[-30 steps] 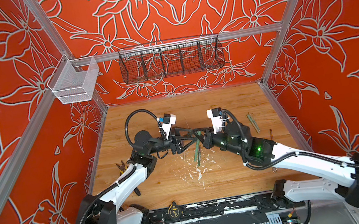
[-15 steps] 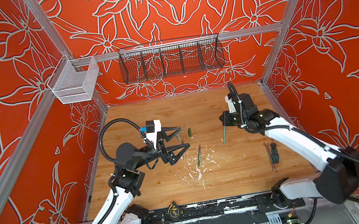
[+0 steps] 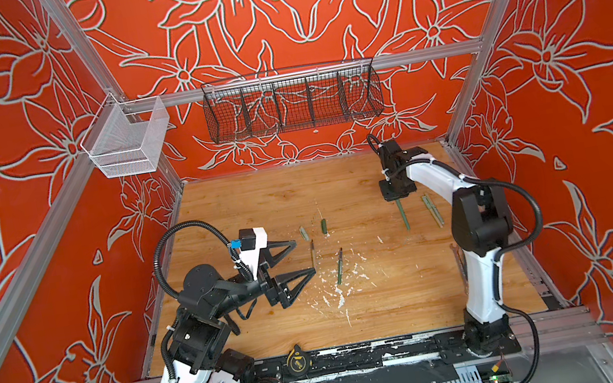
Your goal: Insert the pens into the pen caps
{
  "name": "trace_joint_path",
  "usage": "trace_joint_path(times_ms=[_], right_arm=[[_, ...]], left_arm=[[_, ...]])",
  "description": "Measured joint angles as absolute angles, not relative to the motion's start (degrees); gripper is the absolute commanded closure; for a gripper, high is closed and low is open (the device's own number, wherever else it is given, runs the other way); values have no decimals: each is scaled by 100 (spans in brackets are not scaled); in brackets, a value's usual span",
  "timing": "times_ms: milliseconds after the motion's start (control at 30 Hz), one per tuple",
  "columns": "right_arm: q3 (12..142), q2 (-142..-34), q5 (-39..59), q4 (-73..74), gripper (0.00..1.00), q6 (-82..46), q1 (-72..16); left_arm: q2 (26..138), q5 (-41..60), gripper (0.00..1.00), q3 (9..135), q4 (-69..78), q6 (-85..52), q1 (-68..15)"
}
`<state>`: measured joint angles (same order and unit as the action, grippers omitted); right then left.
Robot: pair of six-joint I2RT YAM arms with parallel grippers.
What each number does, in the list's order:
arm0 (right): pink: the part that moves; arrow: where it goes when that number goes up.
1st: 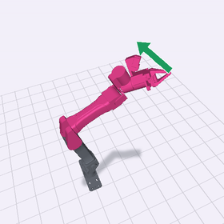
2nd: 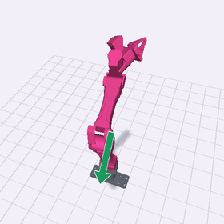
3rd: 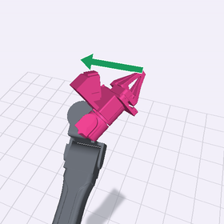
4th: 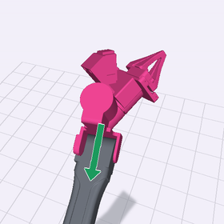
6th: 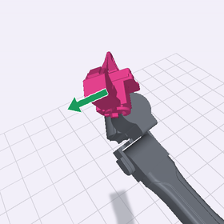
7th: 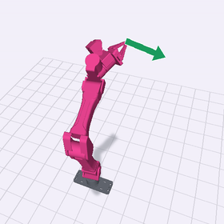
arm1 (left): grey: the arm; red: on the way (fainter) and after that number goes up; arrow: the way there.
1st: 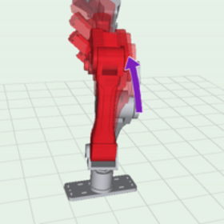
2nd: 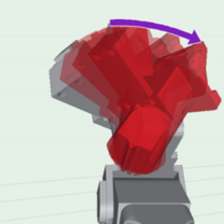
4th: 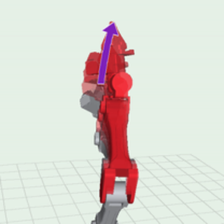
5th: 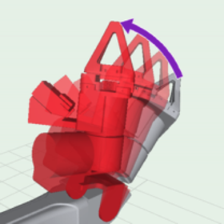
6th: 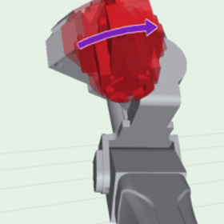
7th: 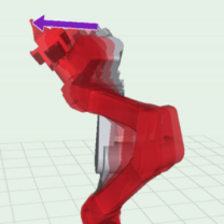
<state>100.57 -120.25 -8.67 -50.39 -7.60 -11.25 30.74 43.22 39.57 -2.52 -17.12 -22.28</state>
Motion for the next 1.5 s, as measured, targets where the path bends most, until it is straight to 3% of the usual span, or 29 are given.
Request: trace_joint_path(times_ms=[333, 733, 1000, 1167, 1500], right_arm=[[10412, -12932, -1702, -5638, 100, -346, -552], [10632, -12934, -2171, -5802, 63, -209, -449], [10753, -12807, -2158, -5970, 51, -235, -587], [10147, -11944, -1758, -5874, 36, -454, -1153], [7990, -9883, -349, -4849, 35, -1671, -3288]], left_arm=[[2753, 4073, 3, 3986, -849, -1498, -2228], [2886, 4058, 3, 3986, -847, -1498, -2228], [2875, 4047, 3, 3986, -847, -1500, -2228], [2880, 3944, 3, 3986, -849, -1533, -2228], [2792, 2781, 3, 3986, -1332, -1612, -2228]])
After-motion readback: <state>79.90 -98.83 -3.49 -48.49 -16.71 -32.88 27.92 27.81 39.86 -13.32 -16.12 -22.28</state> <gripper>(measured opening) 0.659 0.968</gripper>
